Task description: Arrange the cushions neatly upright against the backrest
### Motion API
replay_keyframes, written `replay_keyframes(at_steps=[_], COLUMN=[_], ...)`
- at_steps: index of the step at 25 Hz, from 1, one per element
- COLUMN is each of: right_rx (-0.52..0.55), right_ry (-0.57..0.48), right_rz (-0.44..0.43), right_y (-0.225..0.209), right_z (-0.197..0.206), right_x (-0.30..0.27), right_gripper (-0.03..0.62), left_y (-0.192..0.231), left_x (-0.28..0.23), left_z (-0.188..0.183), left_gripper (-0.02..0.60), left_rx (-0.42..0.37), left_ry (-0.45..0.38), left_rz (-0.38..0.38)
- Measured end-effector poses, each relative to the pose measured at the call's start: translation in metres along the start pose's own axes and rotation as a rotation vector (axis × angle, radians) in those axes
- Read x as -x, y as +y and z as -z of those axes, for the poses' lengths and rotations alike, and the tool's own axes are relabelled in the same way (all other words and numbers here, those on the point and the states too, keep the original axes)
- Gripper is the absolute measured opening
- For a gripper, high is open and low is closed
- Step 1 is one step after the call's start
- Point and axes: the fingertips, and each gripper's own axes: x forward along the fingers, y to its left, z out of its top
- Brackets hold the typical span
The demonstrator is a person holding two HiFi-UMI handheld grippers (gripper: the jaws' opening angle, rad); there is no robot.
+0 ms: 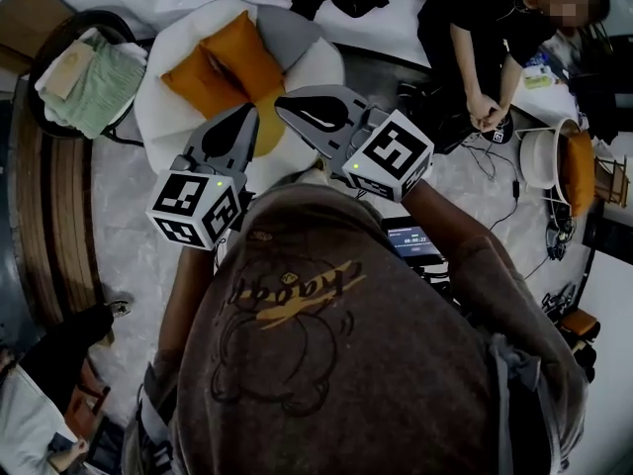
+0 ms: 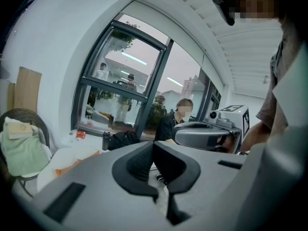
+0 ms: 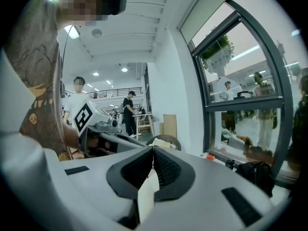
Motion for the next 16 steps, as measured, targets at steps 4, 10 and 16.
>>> replay_keyframes(at_steps=[4,10,16], right_rx=[0.003,0.004,-0.076], right_ry=[0.002,0.007,0.084], right_rz=[0.015,0.019,0.106], right_y=[-0.004,-0.015,-0.027], right_z=[0.001,0.010,0.030], right_x=[0.001,0.007,0.057], right_gripper=[0.020,0.020,0.020], left_y=[0.002,0.002,-0.039], left_x=[-0.001,-0.012,-0.046], left_z=[0.001,0.007,0.024], left_gripper=[0.005,0.005,0.005], left_rx=[-0.005,0.005,0.070], left_ry=[0.005,0.004,0.065], left_rz=[0.008,-0.005,0.079])
